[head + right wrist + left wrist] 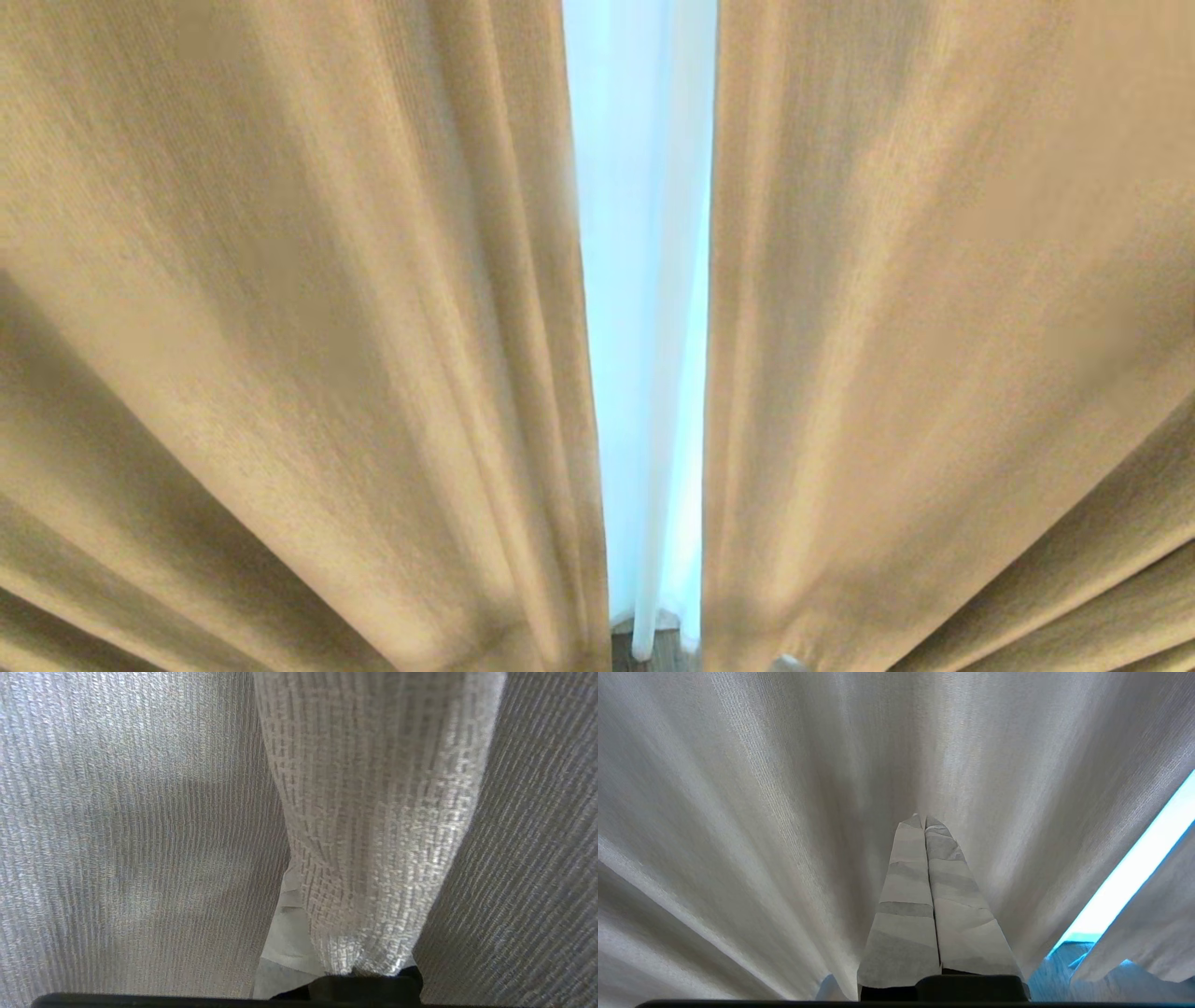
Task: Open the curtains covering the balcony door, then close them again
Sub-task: Pull the outer curtains open on both sides
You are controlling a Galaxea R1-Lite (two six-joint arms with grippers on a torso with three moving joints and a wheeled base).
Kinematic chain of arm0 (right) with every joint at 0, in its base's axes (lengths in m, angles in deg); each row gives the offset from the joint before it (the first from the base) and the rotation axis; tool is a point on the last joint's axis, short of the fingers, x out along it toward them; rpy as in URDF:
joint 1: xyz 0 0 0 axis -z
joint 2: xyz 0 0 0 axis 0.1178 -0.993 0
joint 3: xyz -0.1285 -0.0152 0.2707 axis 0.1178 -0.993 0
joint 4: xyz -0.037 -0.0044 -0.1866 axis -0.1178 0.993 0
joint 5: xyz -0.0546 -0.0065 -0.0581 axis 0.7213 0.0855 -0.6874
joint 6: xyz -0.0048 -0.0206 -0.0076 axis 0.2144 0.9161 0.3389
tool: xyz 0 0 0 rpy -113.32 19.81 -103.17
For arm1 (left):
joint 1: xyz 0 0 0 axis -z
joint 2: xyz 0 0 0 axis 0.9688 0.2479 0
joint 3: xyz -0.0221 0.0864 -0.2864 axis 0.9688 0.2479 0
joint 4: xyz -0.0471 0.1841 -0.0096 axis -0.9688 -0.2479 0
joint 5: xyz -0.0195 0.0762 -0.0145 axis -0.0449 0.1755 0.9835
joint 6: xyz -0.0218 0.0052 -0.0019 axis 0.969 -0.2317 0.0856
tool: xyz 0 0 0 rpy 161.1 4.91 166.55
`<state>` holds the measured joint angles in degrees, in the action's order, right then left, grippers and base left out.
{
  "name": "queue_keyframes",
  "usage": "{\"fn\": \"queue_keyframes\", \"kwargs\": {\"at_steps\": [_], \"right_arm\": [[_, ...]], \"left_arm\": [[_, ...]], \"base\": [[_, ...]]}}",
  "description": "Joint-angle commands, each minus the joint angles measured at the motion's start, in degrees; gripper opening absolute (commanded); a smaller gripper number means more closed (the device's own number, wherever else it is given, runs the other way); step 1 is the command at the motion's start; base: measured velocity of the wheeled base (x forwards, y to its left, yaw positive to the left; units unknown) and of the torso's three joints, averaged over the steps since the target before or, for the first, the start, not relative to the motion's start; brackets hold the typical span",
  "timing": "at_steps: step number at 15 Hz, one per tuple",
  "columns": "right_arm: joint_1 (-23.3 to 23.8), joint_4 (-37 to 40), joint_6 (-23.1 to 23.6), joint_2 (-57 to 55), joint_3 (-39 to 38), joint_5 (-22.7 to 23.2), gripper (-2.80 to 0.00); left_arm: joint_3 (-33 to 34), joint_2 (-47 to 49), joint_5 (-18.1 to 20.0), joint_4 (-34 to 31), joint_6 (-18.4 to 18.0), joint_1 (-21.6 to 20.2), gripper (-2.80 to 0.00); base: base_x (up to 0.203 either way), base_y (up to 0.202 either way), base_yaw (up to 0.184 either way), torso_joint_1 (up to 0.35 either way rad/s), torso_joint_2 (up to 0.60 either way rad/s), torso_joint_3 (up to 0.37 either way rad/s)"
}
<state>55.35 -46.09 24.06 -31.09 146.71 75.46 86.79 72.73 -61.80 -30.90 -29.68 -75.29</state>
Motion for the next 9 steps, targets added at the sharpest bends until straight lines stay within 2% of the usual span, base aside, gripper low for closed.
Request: {"fn": "queue_keyframes", "kwargs": {"at_steps": [1,9], "right_arm": [[0.01,-0.13,0.09,-0.18,-0.03,0.09,-2.8],[2.32,-0.65,0.09,-1.51,0.18,0.26,-2.8]], "left_arm": [[0.04,-0.02,0.0,0.0,-0.02,0.0,-2.8],[0.05,-0.02,0.0,0.0,-0.02,0.0,-2.8]], "base": [[0.0,0.0,0.0,0.0,0.0,0.0],[0.0,0.0,0.0,0.0,0.0,0.0]]}}
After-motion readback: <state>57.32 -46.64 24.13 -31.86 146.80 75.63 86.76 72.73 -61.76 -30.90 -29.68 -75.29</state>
